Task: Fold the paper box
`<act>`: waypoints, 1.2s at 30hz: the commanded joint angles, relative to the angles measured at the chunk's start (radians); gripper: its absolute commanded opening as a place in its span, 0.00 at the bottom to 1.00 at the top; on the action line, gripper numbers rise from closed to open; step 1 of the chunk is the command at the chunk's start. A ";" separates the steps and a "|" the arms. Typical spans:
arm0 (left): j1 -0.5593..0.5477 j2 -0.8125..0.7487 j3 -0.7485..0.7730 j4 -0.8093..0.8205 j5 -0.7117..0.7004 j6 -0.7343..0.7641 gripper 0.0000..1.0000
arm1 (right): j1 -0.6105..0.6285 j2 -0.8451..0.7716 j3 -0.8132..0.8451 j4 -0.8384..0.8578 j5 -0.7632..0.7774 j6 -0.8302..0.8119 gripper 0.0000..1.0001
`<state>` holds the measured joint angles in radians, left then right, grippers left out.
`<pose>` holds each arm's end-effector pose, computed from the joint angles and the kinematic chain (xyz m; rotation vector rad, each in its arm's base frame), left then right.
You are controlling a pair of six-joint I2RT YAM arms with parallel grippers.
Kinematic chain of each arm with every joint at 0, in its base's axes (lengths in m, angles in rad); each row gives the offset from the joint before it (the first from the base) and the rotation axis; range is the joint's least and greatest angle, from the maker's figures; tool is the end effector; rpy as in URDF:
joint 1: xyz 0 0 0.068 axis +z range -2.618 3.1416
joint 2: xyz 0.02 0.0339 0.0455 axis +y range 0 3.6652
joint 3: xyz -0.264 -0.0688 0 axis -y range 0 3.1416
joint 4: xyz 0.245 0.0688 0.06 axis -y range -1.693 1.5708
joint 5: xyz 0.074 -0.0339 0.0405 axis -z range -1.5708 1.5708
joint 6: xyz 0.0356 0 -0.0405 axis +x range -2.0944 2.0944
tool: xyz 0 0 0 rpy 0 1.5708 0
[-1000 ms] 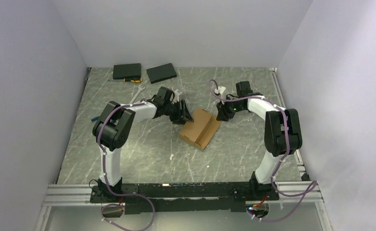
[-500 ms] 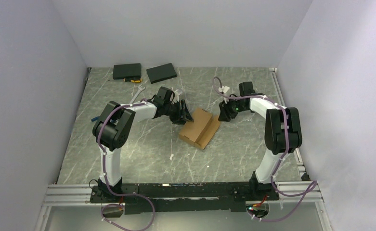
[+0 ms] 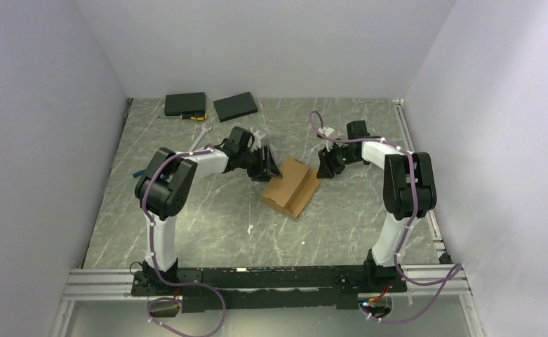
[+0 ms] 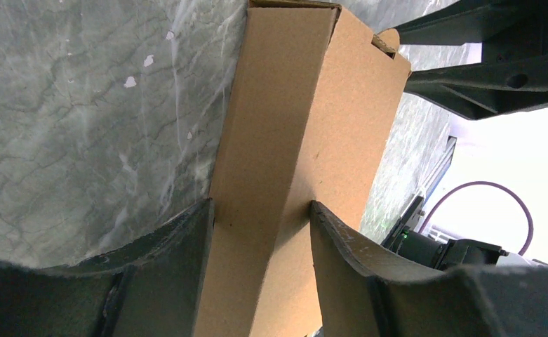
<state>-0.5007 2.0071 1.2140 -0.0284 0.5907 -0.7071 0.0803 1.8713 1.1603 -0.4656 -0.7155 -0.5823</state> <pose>0.3561 -0.2175 0.1445 0.0412 2.5986 -1.2225 0.3586 0.0523 0.1581 -0.9835 2.2889 0.7764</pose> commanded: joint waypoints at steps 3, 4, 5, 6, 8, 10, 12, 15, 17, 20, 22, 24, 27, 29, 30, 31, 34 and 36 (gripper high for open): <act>0.005 0.018 -0.025 -0.037 -0.038 0.037 0.57 | 0.027 -0.004 0.038 0.031 -0.022 -0.004 0.31; 0.004 0.018 -0.025 -0.037 -0.037 0.035 0.57 | 0.032 -0.008 0.036 0.034 -0.025 -0.011 0.25; 0.005 0.016 -0.025 -0.034 -0.036 0.035 0.57 | 0.036 -0.012 0.032 0.040 -0.025 -0.015 0.20; 0.005 0.016 -0.028 -0.032 -0.036 0.033 0.57 | 0.040 -0.019 0.024 0.048 -0.021 -0.019 0.14; 0.005 0.016 -0.027 -0.030 -0.034 0.034 0.57 | 0.047 -0.037 0.003 0.069 -0.006 -0.029 0.04; 0.005 0.016 -0.027 -0.029 -0.032 0.033 0.57 | 0.058 -0.061 -0.019 0.092 0.012 -0.041 0.00; 0.004 0.016 -0.027 -0.027 -0.029 0.034 0.57 | 0.068 -0.081 -0.038 0.107 0.024 -0.056 0.00; 0.004 0.016 -0.022 -0.028 -0.022 0.038 0.57 | 0.089 -0.092 -0.040 0.115 0.049 -0.062 0.00; 0.005 0.014 -0.018 -0.036 -0.018 0.046 0.57 | 0.101 -0.091 -0.036 0.112 0.063 -0.064 0.00; 0.005 0.013 -0.010 -0.050 -0.018 0.057 0.57 | 0.126 -0.095 -0.038 0.109 0.089 -0.076 0.00; 0.004 0.019 -0.001 -0.059 -0.012 0.067 0.57 | 0.137 -0.097 -0.039 0.109 0.107 -0.083 0.00; 0.004 0.029 0.013 -0.073 -0.005 0.077 0.57 | 0.148 -0.098 -0.033 0.103 0.121 -0.091 0.00; 0.004 0.042 0.035 -0.097 0.010 0.097 0.56 | 0.167 -0.100 -0.024 0.097 0.149 -0.100 0.00; 0.004 0.054 0.054 -0.120 0.022 0.117 0.56 | 0.174 -0.092 -0.007 0.084 0.156 -0.104 0.00; 0.004 0.061 0.070 -0.135 0.027 0.128 0.56 | 0.178 -0.088 0.002 0.074 0.161 -0.107 0.00; 0.004 0.068 0.082 -0.150 0.033 0.142 0.56 | 0.182 -0.085 0.010 0.065 0.166 -0.110 0.00; 0.000 0.091 0.123 -0.202 0.055 0.182 0.56 | 0.194 -0.077 0.031 0.052 0.179 -0.119 0.00; -0.003 0.111 0.149 -0.234 0.067 0.212 0.56 | 0.197 -0.073 0.049 0.040 0.174 -0.124 0.00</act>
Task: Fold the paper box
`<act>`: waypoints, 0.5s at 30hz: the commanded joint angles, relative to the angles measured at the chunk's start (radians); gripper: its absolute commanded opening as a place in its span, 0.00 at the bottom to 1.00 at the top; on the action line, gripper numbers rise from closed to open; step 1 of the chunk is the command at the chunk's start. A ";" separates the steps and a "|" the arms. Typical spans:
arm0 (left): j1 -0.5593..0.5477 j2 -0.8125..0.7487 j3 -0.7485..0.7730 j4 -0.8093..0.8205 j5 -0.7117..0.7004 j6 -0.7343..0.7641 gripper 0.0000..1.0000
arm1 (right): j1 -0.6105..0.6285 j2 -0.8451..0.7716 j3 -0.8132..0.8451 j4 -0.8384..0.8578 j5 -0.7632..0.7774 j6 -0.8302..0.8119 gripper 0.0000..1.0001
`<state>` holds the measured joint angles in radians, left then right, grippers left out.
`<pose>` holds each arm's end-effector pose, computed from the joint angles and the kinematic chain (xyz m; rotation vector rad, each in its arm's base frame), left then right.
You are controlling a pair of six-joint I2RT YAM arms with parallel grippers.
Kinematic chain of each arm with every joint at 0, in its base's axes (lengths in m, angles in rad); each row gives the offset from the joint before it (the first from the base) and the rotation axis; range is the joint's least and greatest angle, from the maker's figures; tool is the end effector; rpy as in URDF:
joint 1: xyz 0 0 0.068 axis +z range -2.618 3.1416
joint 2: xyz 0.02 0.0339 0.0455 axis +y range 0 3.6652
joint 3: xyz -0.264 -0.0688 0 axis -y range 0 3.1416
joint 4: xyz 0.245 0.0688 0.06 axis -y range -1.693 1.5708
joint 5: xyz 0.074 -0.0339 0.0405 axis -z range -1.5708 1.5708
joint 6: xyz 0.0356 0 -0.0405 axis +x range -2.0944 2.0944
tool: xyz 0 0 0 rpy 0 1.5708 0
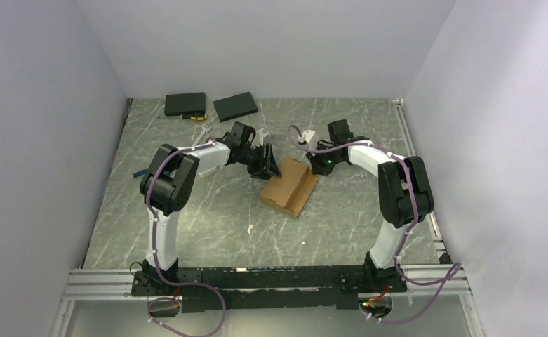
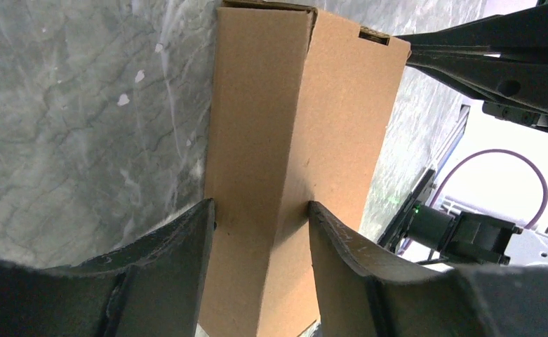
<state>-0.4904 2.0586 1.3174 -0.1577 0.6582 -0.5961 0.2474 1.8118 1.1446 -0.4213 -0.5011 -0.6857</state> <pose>0.3678 -0.2211 0.1456 0.1741 2.6397 -1.2421 0.3462 0.1051 0.1722 -1.2776 2.1834 0.4957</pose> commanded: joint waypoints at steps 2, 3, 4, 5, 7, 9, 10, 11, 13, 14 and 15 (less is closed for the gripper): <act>-0.016 0.083 0.071 -0.136 0.012 0.126 0.55 | 0.031 -0.003 0.090 -0.027 -0.054 -0.025 0.00; -0.018 0.091 0.081 -0.148 0.017 0.137 0.55 | 0.030 0.004 0.105 -0.040 -0.062 -0.029 0.00; -0.020 0.101 0.091 -0.158 0.021 0.147 0.55 | 0.030 0.011 0.120 -0.056 -0.070 -0.034 0.00; -0.020 0.107 0.097 -0.166 0.024 0.155 0.55 | 0.032 0.018 0.138 -0.067 -0.078 -0.040 0.00; -0.022 0.121 0.114 -0.178 0.037 0.168 0.54 | 0.032 0.033 0.160 -0.089 -0.092 -0.048 0.00; -0.023 0.130 0.127 -0.195 0.044 0.182 0.55 | 0.034 0.059 0.188 -0.114 -0.102 -0.052 0.01; -0.025 0.135 0.132 -0.200 0.045 0.186 0.54 | 0.035 0.072 0.203 -0.128 -0.104 -0.054 0.01; -0.025 0.137 0.138 -0.205 0.048 0.190 0.54 | 0.037 0.084 0.215 -0.140 -0.106 -0.057 0.01; -0.025 0.141 0.148 -0.213 0.049 0.198 0.55 | 0.043 0.101 0.230 -0.155 -0.098 -0.065 0.02; -0.025 0.142 0.152 -0.218 0.049 0.200 0.55 | 0.045 0.106 0.234 -0.158 -0.096 -0.066 0.02; -0.025 0.145 0.156 -0.219 0.050 0.201 0.55 | 0.047 0.110 0.237 -0.157 -0.092 -0.063 0.02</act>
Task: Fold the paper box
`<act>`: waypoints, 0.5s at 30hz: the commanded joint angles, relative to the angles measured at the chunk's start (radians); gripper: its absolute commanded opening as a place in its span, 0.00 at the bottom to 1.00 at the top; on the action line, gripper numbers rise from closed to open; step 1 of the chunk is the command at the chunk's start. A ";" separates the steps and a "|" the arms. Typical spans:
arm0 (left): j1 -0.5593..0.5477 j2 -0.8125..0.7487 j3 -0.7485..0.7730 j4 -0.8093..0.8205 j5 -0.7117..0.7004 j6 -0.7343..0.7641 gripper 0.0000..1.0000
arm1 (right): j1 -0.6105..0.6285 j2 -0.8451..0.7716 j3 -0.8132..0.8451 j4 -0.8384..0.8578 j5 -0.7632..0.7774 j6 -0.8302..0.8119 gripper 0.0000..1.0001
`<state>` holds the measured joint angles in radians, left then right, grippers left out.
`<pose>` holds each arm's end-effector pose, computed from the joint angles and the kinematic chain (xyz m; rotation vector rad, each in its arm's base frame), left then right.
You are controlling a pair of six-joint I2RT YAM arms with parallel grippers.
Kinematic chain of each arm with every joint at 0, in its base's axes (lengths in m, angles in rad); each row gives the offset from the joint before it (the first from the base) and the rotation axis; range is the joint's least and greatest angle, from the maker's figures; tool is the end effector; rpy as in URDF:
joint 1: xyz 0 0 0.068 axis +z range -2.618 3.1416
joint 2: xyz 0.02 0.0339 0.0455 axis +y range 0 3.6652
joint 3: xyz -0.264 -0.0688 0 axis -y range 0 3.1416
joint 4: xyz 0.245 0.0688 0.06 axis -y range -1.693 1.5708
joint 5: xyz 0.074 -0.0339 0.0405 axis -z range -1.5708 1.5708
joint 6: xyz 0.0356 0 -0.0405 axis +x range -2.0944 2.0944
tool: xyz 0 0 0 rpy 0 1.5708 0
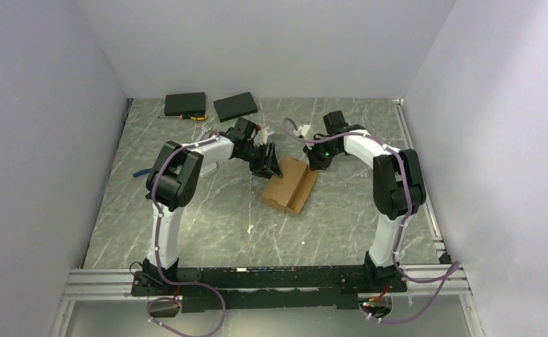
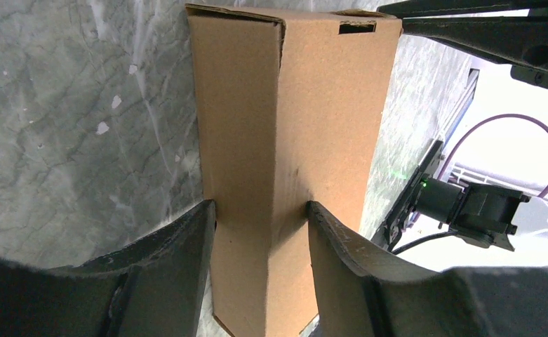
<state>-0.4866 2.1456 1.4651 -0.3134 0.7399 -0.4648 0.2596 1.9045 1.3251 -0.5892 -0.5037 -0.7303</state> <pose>0.3834 -0.2300 0.1435 0.3374 2.6746 -1.2872 0.3682 0.1156 0.1822 -1.3499 2.2149 0.5250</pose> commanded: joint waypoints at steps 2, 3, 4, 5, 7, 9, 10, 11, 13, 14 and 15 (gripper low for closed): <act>-0.029 0.061 0.016 -0.068 -0.031 0.071 0.55 | 0.035 0.023 0.061 0.020 -0.083 0.001 0.02; -0.029 0.063 0.018 -0.069 -0.031 0.069 0.55 | 0.034 0.026 0.063 0.031 -0.080 0.020 0.02; -0.029 0.064 0.018 -0.069 -0.032 0.067 0.55 | 0.035 0.029 0.063 0.040 -0.077 0.040 0.02; -0.029 0.062 0.017 -0.065 -0.034 0.063 0.55 | 0.034 0.032 0.064 0.048 -0.076 0.063 0.02; -0.029 0.060 0.013 -0.060 -0.041 0.054 0.55 | 0.033 0.037 0.060 0.063 -0.084 0.094 0.02; -0.029 0.051 0.002 -0.049 -0.047 0.040 0.55 | 0.032 0.036 0.054 0.066 -0.099 0.110 0.04; -0.028 0.046 -0.004 -0.044 -0.051 0.033 0.56 | 0.028 0.034 0.051 0.064 -0.105 0.113 0.05; -0.027 0.043 -0.010 -0.041 -0.056 0.026 0.56 | 0.023 0.030 0.050 0.057 -0.112 0.111 0.06; -0.022 0.034 -0.020 -0.034 -0.063 0.014 0.56 | 0.007 0.014 0.043 0.047 -0.125 0.109 0.10; -0.020 0.032 -0.024 -0.029 -0.066 0.009 0.56 | -0.003 0.003 0.038 0.046 -0.136 0.110 0.12; -0.017 0.030 -0.028 -0.025 -0.066 0.006 0.56 | -0.013 -0.008 0.033 0.045 -0.143 0.113 0.14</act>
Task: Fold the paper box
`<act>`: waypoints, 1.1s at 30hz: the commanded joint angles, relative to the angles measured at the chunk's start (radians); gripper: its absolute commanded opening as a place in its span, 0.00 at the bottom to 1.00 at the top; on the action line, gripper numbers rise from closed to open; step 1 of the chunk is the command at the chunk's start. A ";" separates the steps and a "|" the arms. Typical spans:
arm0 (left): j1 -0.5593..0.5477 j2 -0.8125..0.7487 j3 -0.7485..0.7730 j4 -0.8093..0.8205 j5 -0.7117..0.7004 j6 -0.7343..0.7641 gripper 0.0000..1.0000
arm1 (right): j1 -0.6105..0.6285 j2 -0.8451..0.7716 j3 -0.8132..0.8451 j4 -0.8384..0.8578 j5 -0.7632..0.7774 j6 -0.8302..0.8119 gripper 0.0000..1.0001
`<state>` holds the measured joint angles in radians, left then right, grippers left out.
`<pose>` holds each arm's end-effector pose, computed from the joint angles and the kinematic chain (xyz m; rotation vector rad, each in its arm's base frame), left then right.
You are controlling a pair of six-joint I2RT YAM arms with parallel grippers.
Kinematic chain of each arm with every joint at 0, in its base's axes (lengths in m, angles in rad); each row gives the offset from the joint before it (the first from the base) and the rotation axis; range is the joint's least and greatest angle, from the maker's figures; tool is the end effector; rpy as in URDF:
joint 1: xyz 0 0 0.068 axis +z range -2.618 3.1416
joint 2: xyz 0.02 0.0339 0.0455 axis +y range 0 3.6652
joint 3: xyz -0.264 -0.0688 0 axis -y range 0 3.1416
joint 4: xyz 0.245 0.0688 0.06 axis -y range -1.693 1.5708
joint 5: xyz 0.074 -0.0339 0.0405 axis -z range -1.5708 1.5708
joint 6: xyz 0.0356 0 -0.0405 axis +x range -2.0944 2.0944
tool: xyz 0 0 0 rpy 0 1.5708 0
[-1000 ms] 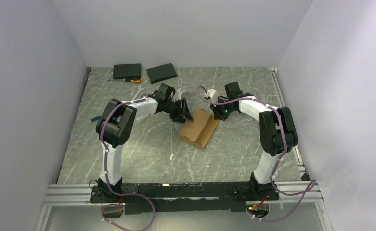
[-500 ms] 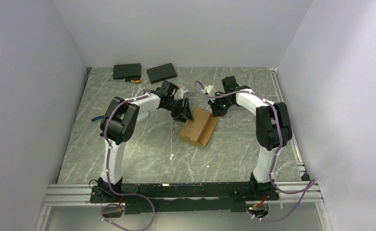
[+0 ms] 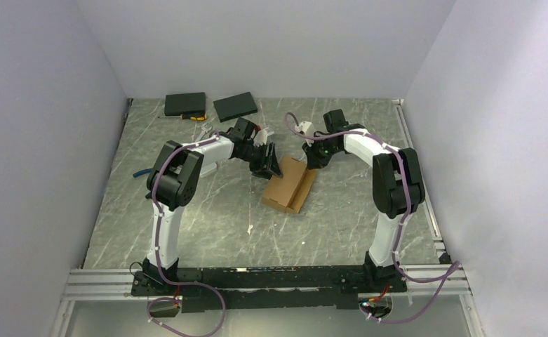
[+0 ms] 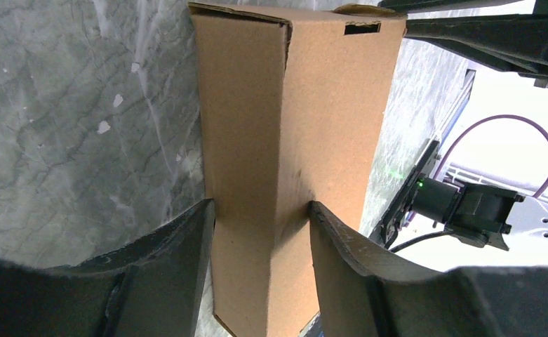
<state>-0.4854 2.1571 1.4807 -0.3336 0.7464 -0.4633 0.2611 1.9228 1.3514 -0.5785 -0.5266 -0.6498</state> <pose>0.3849 -0.2304 0.1420 0.3335 2.6901 -1.2925 0.3744 0.1186 0.1837 -1.2657 2.2471 0.5748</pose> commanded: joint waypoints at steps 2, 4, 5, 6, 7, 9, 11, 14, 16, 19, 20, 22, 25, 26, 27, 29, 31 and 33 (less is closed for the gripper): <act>-0.014 0.017 -0.049 -0.001 -0.075 -0.001 0.56 | -0.029 -0.045 -0.002 0.028 -0.131 0.034 0.17; -0.012 0.015 -0.052 0.001 -0.074 -0.004 0.56 | -0.038 -0.059 -0.014 0.025 -0.141 0.037 0.21; -0.012 0.014 -0.053 0.002 -0.075 -0.006 0.56 | -0.040 -0.064 -0.019 0.023 -0.144 0.037 0.22; -0.011 0.013 -0.054 0.003 -0.074 -0.006 0.56 | -0.041 -0.069 -0.023 0.022 -0.147 0.038 0.24; -0.010 0.011 -0.055 0.003 -0.077 -0.007 0.56 | -0.044 -0.074 -0.027 0.018 -0.153 0.039 0.25; -0.010 0.007 -0.057 0.003 -0.078 -0.008 0.56 | -0.053 -0.082 -0.026 0.009 -0.164 0.041 0.26; -0.009 0.003 -0.058 0.006 -0.079 -0.009 0.56 | -0.065 -0.094 -0.026 0.000 -0.178 0.042 0.28; -0.007 0.001 -0.060 0.012 -0.077 -0.013 0.57 | -0.088 -0.115 -0.032 -0.006 -0.199 0.053 0.30; -0.007 0.001 -0.059 0.014 -0.075 -0.015 0.57 | -0.106 -0.135 -0.041 -0.001 -0.214 0.069 0.31; -0.007 -0.001 -0.056 0.011 -0.076 -0.015 0.57 | -0.142 -0.151 -0.058 0.015 -0.232 0.119 0.32; -0.007 -0.002 -0.055 0.011 -0.076 -0.014 0.57 | -0.155 -0.157 -0.066 0.022 -0.236 0.140 0.31; -0.007 -0.004 -0.056 0.012 -0.075 -0.015 0.57 | -0.180 -0.168 -0.093 0.050 -0.240 0.194 0.32; -0.007 -0.005 -0.057 0.016 -0.074 -0.017 0.57 | -0.201 -0.173 -0.142 0.092 -0.215 0.304 0.27; -0.007 -0.006 -0.061 0.021 -0.074 -0.018 0.57 | -0.206 -0.173 -0.157 0.096 -0.216 0.328 0.27; -0.007 -0.006 -0.062 0.022 -0.073 -0.019 0.57 | -0.208 -0.172 -0.172 0.104 -0.220 0.355 0.26; -0.007 -0.005 -0.065 0.027 -0.073 -0.021 0.57 | -0.215 -0.169 -0.207 0.119 -0.243 0.405 0.25; -0.007 -0.005 -0.066 0.034 -0.071 -0.024 0.57 | -0.226 -0.153 -0.224 0.120 -0.298 0.431 0.25; -0.007 -0.004 -0.068 0.040 -0.069 -0.027 0.57 | -0.236 -0.142 -0.222 0.128 -0.328 0.447 0.27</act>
<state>-0.4812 2.1494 1.4445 -0.2768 0.7574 -0.5018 0.0391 1.7805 1.1343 -0.5014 -0.7582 -0.2977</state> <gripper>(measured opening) 0.575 0.251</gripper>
